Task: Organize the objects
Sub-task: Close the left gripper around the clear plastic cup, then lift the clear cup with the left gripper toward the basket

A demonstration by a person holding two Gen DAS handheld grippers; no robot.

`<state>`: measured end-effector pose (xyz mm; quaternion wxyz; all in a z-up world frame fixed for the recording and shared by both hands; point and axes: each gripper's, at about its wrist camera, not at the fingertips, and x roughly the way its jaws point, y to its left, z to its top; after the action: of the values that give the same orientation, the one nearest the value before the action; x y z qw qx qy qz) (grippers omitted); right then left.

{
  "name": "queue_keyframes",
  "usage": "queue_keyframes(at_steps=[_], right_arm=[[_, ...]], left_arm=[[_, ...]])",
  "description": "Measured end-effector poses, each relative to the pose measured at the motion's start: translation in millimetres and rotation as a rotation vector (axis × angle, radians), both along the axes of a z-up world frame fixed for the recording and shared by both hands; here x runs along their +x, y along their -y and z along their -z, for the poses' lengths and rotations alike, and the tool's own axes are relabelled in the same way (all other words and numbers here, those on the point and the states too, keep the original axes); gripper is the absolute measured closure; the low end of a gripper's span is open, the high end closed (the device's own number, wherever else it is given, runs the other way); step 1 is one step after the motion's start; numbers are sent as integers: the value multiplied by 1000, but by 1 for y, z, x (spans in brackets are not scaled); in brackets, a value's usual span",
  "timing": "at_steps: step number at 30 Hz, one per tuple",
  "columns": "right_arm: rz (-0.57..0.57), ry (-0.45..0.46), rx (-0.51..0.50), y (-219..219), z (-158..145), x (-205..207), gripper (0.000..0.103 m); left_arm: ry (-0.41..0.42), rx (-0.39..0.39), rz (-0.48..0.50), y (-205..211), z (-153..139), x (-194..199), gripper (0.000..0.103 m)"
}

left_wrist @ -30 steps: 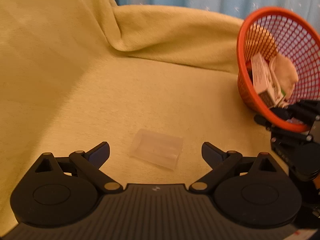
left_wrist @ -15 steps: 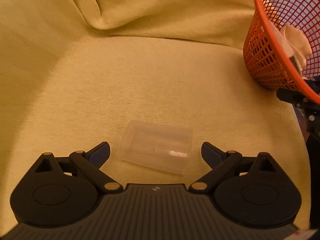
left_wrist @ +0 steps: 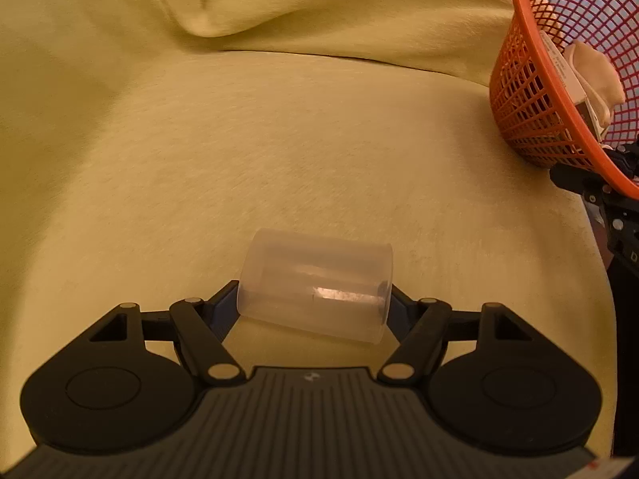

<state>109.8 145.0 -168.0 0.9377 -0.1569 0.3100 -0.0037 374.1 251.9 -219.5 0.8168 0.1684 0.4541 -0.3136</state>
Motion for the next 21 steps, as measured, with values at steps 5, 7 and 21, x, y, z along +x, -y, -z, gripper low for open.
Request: queue_keyframes(at_steps=[5, 7, 21], right_arm=[[-3, -1, -5, 1, 1, -1, 88], [-3, -1, -6, 2, 1, -1, 88], [-15, -6, -36, 4, 4, -5, 88]], left_arm=[[24, -4, -105, -20, -15, -21, 33], [31, -12, -157, -28, -23, -29, 34], [120, -112, -376, -47, -99, -83, 34]])
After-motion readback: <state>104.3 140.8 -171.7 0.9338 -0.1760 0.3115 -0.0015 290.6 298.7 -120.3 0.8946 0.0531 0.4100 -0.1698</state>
